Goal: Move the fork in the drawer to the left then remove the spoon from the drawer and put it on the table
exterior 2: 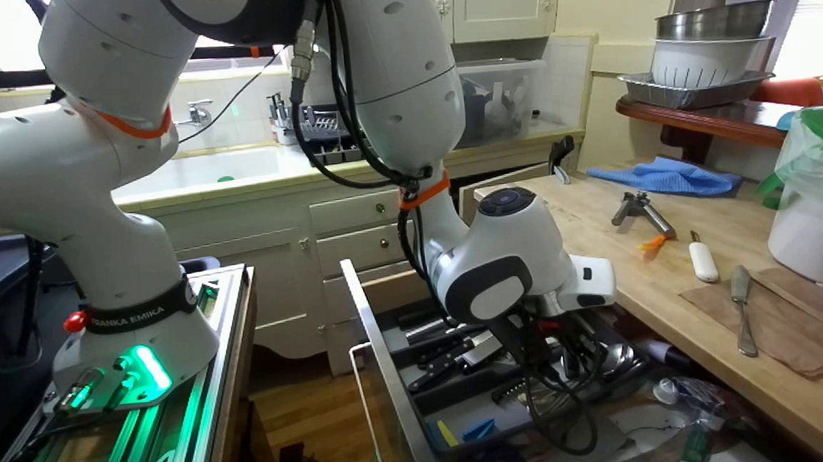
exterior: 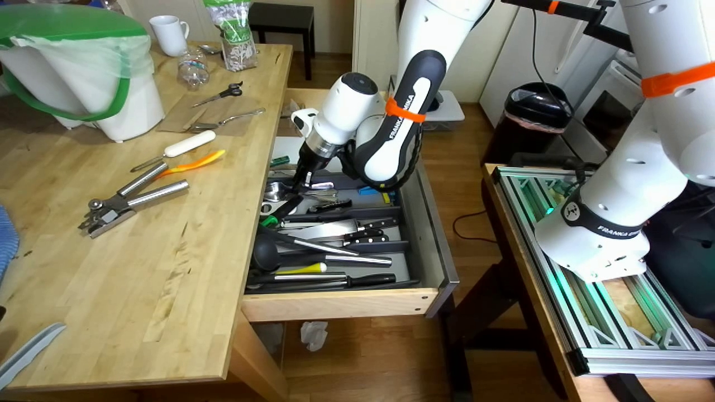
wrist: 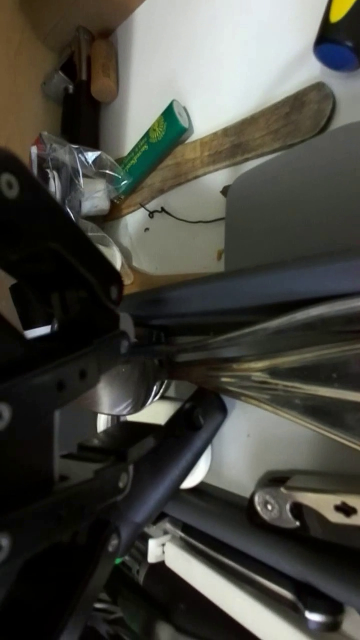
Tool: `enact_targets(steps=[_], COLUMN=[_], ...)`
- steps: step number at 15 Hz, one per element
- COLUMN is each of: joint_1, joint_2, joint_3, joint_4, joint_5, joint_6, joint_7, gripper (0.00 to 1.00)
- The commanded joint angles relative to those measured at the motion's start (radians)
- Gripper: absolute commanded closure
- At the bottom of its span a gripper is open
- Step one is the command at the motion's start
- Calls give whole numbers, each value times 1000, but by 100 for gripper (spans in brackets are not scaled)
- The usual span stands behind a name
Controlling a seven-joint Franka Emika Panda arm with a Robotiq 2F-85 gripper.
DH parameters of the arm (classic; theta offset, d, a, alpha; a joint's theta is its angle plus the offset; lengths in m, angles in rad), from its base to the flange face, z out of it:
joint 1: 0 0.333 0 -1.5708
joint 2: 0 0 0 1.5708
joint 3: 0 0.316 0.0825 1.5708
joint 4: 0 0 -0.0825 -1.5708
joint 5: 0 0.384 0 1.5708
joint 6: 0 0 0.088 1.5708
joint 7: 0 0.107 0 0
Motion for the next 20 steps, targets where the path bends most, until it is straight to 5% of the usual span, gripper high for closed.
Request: enact_targets(steps=[1, 5, 11, 16, 17, 20], joint_1=[-41, -41, -21, -25, -23, -22], joint_2=[30, 35, 54, 72, 75, 78], joint_3=[35, 25, 2, -1, -3, -6], joint_4=[17, 19, 31, 45, 48, 52], joint_5=[39, 49, 55, 56, 56, 57], joint_6=[1, 4, 15, 23, 26, 27], joint_7=[-69, -90, -107, -117, -119, -120], gripper=[69, 76, 67, 82, 91, 95])
